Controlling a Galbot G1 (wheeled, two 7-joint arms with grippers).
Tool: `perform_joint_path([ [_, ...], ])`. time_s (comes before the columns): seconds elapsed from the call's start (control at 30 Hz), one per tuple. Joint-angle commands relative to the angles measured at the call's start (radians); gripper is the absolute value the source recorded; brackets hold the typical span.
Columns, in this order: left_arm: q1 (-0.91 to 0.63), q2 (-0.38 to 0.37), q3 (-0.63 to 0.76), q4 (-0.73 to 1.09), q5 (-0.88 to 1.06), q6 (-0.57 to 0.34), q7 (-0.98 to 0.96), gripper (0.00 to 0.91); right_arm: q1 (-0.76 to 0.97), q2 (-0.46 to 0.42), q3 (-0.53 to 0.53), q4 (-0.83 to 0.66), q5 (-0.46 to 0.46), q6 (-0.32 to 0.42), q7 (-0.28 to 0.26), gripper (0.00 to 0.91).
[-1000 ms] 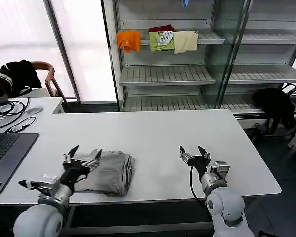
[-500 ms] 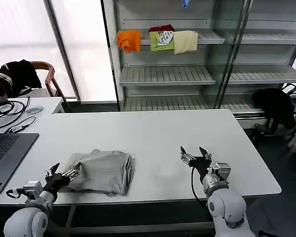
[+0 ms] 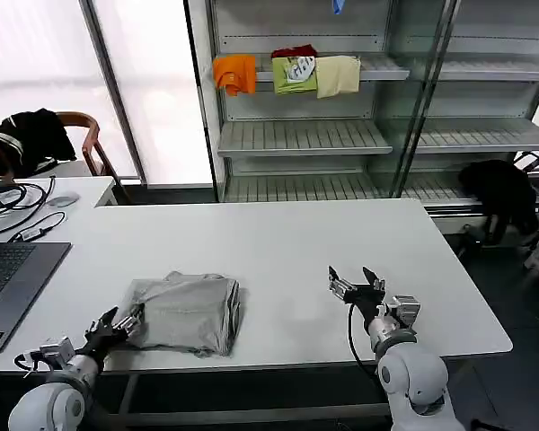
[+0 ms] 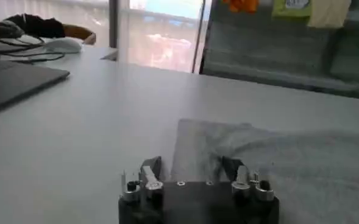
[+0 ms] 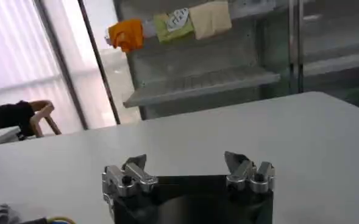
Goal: Fold and organize the clothes.
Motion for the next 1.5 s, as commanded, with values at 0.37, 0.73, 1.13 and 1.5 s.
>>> perform_joint_path([
  [0.37, -0.007, -0.001, -0.026, 0.009, -0.194, -0.008, -0.008, 0.02, 0.004, -0.004, 0.001, 0.004, 0.002, 0.0, 0.001, 0.907],
  [0.73, -0.052, 0.259, -0.332, -0.026, 0.279, -0.144, 0.143, 0.02, 0.005, -0.003, -0.006, -0.005, 0.003, 0.004, -0.002, 0.907],
  [1.13, -0.102, 0.454, -0.381, -0.132, 0.544, -0.16, 0.189, 0.02, 0.0, 0.005, -0.013, -0.014, 0.001, 0.013, -0.004, 0.907],
  [1.5, 0.045, 0.002, 0.179, -0.045, 0.828, -0.436, 0.143, 0.02, -0.059, -0.019, 0.028, -0.01, 0.008, 0.045, -0.013, 0.907],
])
